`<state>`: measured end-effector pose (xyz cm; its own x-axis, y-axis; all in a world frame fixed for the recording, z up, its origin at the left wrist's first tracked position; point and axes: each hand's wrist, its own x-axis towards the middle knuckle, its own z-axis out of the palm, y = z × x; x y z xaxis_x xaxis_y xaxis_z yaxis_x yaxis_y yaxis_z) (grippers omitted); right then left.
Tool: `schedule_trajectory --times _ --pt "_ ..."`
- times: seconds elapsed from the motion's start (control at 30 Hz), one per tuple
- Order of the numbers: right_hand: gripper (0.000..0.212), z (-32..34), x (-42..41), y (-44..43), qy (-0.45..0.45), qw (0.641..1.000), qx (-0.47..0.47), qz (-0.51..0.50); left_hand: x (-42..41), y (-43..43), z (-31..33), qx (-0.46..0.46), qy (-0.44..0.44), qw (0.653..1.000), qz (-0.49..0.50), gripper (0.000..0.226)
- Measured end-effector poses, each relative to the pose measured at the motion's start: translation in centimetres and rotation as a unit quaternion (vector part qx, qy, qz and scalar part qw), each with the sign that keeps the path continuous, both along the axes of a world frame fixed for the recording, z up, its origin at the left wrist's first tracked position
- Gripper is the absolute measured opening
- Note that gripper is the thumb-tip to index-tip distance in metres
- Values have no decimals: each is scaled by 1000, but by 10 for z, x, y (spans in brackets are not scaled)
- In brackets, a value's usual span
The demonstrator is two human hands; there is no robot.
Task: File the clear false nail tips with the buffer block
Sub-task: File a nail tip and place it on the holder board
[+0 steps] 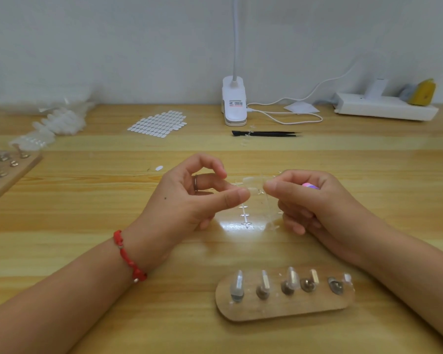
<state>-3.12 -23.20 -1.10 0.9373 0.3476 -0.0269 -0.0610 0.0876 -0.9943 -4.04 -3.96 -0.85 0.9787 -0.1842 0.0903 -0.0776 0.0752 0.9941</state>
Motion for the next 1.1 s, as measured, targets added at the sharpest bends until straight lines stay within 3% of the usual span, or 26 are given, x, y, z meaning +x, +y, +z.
schedule_trajectory --times 0.2,0.33,0.4,0.53,0.63,0.73,1.1 --pt "23 -5 1 6 -32 996 -32 -83 -7 -4 -5 74 -112 989 64 30" --pt "24 -3 -1 5 -39 995 -79 -55 -14 -7 -6 149 -258 951 83 35" --pt "20 -3 1 3 -17 998 -49 -30 -17 -8 -6 155 -284 942 87 31" --pt "37 0 6 -3 93 990 108 9 -16 -8 -3 101 -225 965 90 34" --pt "34 2 6 -4 92 986 134 -19 -11 -6 -3 56 -111 991 46 35" --pt "36 2 4 0 73 985 157 -28 -6 -4 -3 30 -50 998 18 29" --pt "39 -8 -1 4 11 999 45 1 -7 -5 1 14 -46 999 12 32"
